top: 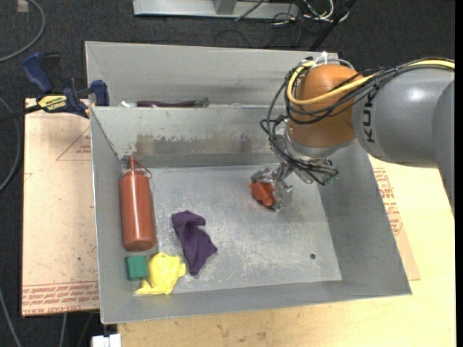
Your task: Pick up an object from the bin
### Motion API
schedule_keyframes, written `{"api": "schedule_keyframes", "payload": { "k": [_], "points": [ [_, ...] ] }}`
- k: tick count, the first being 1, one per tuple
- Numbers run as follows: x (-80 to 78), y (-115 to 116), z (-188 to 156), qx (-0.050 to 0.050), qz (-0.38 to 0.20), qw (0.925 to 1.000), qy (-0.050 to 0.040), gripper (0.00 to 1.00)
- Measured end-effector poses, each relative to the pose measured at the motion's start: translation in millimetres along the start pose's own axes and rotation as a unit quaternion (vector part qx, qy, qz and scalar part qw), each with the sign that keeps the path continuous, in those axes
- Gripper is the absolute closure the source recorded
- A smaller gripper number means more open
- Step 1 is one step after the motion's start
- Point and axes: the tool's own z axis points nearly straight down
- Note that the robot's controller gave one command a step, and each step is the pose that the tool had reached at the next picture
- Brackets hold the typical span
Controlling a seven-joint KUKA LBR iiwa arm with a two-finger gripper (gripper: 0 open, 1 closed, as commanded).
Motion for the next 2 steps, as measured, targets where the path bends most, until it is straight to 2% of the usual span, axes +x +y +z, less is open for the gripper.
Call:
{"api": "schedule_keyframes", "payload": {
  "k": [1,2],
  "points": [
    [0.1,0,0,0.0,0.0,1.0,-0.0001,1.0],
    [-14.3,-10,-111,0.001,-0.007,1.0,-0.0026,1.0]
  ]
}}
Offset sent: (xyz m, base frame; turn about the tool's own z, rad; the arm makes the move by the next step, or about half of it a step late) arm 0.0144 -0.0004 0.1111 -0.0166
